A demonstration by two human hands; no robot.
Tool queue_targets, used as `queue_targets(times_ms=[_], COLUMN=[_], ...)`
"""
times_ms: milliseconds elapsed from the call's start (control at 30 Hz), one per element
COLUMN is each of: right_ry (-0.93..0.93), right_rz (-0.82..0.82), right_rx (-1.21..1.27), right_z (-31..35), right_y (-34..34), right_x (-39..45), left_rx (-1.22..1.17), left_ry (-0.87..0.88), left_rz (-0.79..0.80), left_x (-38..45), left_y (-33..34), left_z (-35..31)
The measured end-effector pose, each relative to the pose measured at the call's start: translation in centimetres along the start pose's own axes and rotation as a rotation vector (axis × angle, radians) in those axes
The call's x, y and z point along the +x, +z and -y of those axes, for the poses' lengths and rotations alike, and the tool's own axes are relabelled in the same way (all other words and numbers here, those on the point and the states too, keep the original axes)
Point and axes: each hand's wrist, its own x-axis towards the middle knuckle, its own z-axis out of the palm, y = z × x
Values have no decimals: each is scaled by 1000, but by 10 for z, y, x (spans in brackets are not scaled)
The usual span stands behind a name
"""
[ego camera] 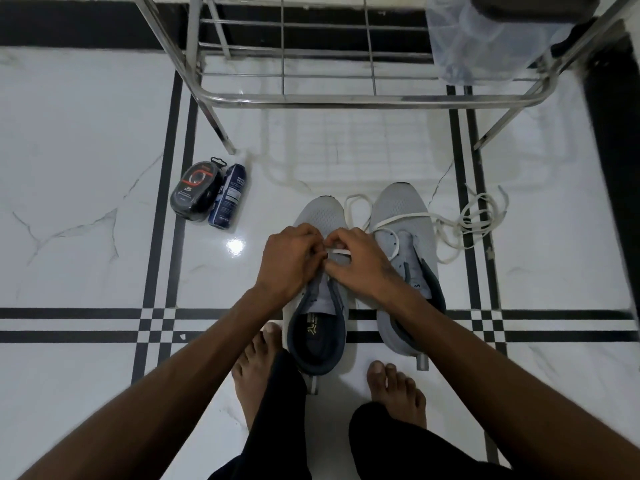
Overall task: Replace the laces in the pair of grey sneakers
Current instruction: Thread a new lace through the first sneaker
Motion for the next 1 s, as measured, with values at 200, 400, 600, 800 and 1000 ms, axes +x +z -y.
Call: queue_targets(times_ms=[200,400,600,800,1000], right_ry=[30,18,65,57,56], right_rz=[45,-22,-86,-66,-87], right_rx=[-143,-132,-184,-118,-78], right_z=[6,11,10,5,5], right_y=[7,16,23,18,19], right_x=[3,-3,-7,-4,-5], left_rx=[-167,-851,-749,-42,103], left_ry=[-102,-405,-368,-194,-165], left_rz=[9,32,-50,197,114], left_x=[-1,-17,-6,-1,-1], left_y=[-33,-28,-37,-19,-11], left_z=[11,1,0,-2,-7])
